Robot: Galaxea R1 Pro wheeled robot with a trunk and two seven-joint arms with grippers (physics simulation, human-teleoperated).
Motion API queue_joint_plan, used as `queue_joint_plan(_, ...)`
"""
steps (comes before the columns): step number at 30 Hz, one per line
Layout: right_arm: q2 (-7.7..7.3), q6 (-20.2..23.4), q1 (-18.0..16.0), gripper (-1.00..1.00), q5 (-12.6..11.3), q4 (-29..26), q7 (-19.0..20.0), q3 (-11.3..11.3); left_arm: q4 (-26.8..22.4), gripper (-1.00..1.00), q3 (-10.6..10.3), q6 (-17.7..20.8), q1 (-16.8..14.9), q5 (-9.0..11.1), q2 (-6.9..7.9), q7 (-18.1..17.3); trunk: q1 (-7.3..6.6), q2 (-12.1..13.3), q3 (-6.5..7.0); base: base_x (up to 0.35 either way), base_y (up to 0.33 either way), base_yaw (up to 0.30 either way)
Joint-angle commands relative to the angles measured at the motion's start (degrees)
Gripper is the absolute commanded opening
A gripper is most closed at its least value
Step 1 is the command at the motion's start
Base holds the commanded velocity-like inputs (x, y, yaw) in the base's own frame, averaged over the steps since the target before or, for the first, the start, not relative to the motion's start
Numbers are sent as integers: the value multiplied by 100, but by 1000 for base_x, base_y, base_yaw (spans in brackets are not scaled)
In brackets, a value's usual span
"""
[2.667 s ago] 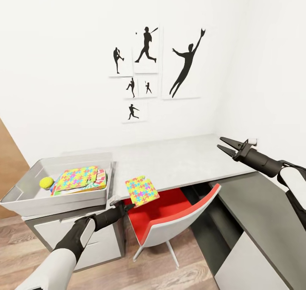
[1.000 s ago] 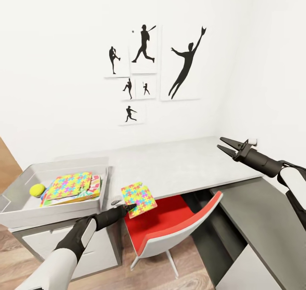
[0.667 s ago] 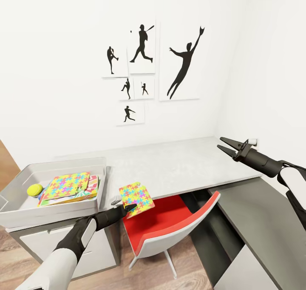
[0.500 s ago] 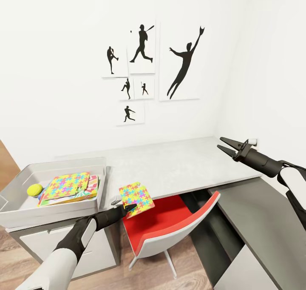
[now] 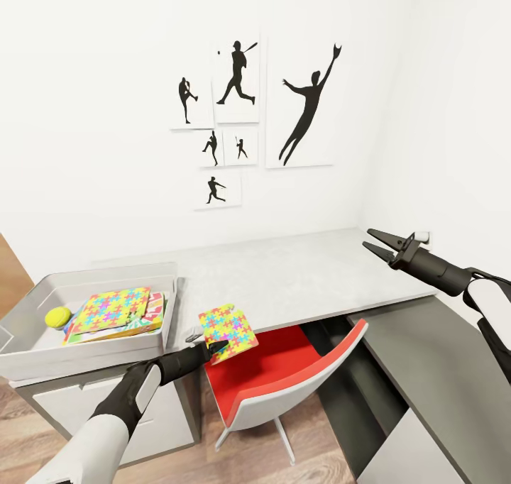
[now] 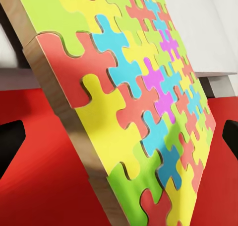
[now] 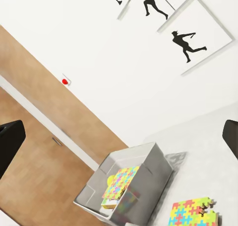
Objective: Put all the toys in the child's room - the three board games (two on the bed and one on the table), the two jigsaw puzzles on the table, and the tennis ball on the table - inside the toy box on the table in the child's room.
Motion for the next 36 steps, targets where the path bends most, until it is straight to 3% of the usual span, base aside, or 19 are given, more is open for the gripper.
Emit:
queue_joint_plan(1, -5, 25, -4, 100, -26, 4, 2, 8, -1, 100, 35, 50, -4, 11, -6, -21, 0, -4, -6, 0, 0, 0)
queue_joint_plan(24, -5, 25, -6, 100, -28, 4, 2, 4, -1, 100, 35, 46, -4, 11, 3, -32, 0, -4, -6, 0, 0, 0)
queue_joint_plan(25, -5, 25, -6, 100, -29, 4, 2, 4, -1, -100, 35, 48, -4, 11, 0, -28, 0, -4, -6, 0, 0, 0)
queue_joint_plan(36, -5, 25, -6, 100, -29, 4, 19, 9, -1, -100, 35, 81, -4, 11, -6, -34, 0, -4, -6, 0, 0, 0)
